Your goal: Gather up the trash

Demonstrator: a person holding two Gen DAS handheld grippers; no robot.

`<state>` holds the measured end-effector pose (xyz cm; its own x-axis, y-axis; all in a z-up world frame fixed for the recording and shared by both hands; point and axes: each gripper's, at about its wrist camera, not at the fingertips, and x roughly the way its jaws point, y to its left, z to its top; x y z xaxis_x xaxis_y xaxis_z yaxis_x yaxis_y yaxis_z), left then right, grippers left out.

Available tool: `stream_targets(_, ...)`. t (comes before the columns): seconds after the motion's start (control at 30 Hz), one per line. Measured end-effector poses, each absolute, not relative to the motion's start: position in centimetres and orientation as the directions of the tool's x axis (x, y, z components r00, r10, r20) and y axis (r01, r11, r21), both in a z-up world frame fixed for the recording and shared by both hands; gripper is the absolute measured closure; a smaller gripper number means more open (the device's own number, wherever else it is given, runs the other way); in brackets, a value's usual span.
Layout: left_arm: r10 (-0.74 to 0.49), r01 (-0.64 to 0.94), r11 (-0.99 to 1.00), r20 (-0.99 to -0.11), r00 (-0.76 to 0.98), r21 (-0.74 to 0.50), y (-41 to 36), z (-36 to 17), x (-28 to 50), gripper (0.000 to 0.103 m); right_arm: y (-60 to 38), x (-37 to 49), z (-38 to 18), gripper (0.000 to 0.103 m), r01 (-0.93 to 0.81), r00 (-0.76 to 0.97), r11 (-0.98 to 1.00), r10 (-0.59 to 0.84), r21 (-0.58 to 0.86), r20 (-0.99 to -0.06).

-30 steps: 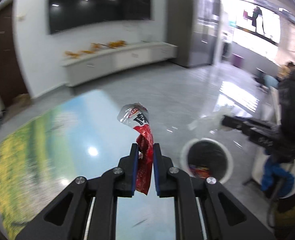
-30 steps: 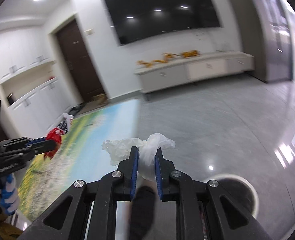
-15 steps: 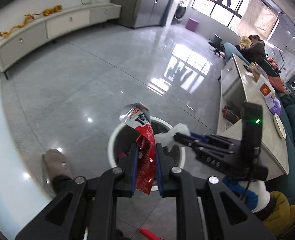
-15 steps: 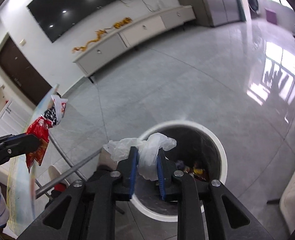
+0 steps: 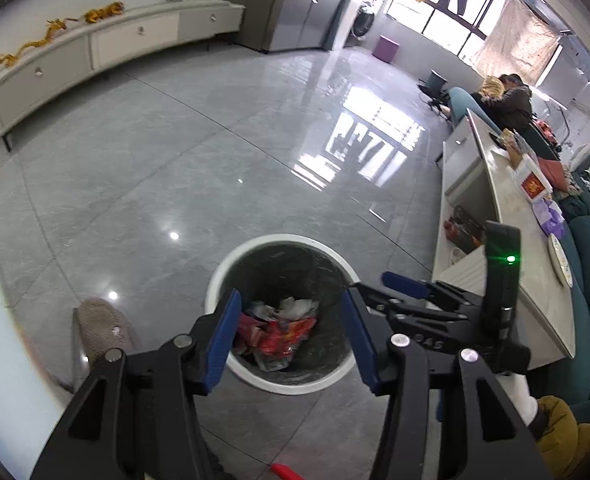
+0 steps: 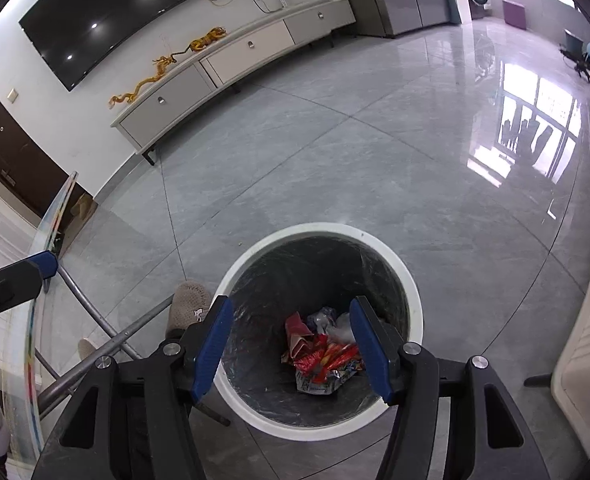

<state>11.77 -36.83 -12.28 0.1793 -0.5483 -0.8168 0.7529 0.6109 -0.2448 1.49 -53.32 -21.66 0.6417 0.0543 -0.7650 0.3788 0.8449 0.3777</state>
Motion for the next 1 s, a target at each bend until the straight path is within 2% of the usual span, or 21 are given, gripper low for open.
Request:
stream_targets(0.3,-0.494,0.668,0.74,-0.738,0.459,-0.08,-27.6,-6.6,10.5,0.052,-48.6,2.7,-15.5,0.04,0.256,0.712,0.906,0.06,0.338,-0.699)
stream_targets(0.5,-0.414,0.525,0.851,-0.658,0.629,-0.033,-17.2,-2.5,9.1,0.049,-41.6,3.8,-9.9,0.03,0.091,0.766,0.953,0.118,0.288,-0.632)
stream_targets(0.63,-0.303,0.386,0.922,-0.596,0.744,0.014,-9.9,-0.1,7.4,0.045,-35.7,4.4,-6.4,0.02,-0.021,0.794,0.971,0.16,0.237,-0.586)
stream_targets(0.83,-0.134,0.183,0.982,-0.511,0.849,0.047,-1.6,2.0,5.3,0.03,-27.7,5.8,-3.2,0.007,-0.141,0.815,0.976,0.208,0.163,-0.541)
stream_targets(0.93,-0.058,0.085,0.996,-0.483,0.874,0.033,1.5,2.2,4.9,0.028,-24.0,6.4,-2.2,0.0,-0.164,0.826,0.982,0.189,0.095,-0.531)
stream_targets(1.0,0.009,0.005,1.0,-0.462,0.887,0.028,3.6,2.1,4.7,0.028,-21.9,6.7,-1.7,0.0,-0.162,0.845,0.986,0.161,0.043,-0.511)
